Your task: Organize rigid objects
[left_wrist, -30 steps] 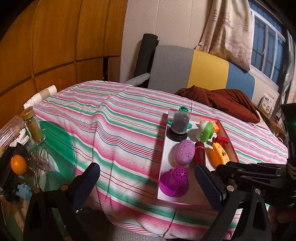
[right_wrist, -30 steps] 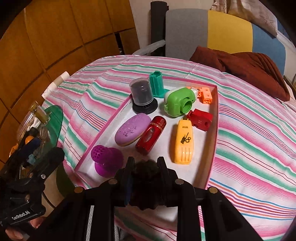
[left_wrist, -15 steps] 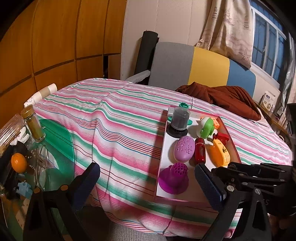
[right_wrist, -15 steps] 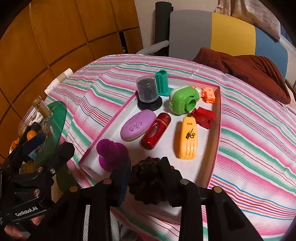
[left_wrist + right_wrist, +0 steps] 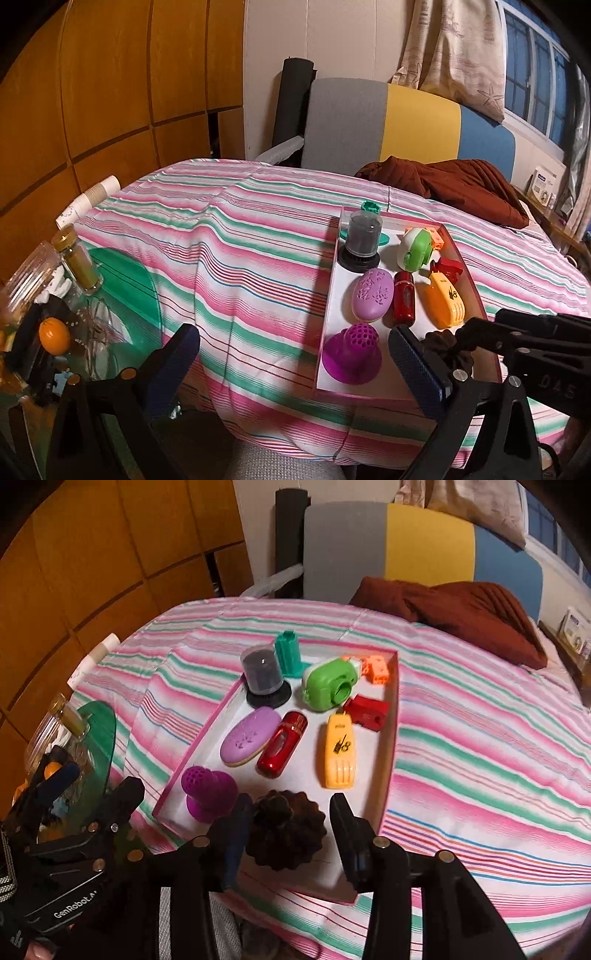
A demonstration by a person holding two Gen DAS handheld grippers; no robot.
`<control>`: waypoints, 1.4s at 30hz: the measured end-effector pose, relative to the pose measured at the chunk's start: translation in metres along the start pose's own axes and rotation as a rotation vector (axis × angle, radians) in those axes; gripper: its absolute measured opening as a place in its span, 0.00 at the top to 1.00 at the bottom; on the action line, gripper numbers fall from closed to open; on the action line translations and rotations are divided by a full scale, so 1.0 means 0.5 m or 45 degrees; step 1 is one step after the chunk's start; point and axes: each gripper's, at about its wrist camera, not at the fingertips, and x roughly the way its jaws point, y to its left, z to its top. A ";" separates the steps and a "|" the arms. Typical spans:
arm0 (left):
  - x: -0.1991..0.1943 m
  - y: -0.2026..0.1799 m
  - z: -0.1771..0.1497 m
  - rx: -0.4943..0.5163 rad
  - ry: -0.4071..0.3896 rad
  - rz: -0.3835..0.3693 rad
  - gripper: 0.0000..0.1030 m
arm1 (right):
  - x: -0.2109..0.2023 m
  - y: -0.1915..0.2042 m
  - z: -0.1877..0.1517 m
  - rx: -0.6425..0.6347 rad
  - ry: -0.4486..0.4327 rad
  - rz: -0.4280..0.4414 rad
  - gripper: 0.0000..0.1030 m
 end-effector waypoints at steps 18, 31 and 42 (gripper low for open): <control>-0.040 0.000 0.031 -0.055 0.004 0.087 0.00 | -0.055 0.000 0.016 0.126 -0.017 -0.203 0.44; -0.042 0.002 0.042 -0.054 0.062 0.109 0.00 | -0.058 0.007 0.018 0.147 -0.011 -0.251 0.44; -0.038 -0.005 0.046 -0.039 0.101 0.071 0.00 | -0.057 -0.004 0.019 0.188 -0.005 -0.265 0.44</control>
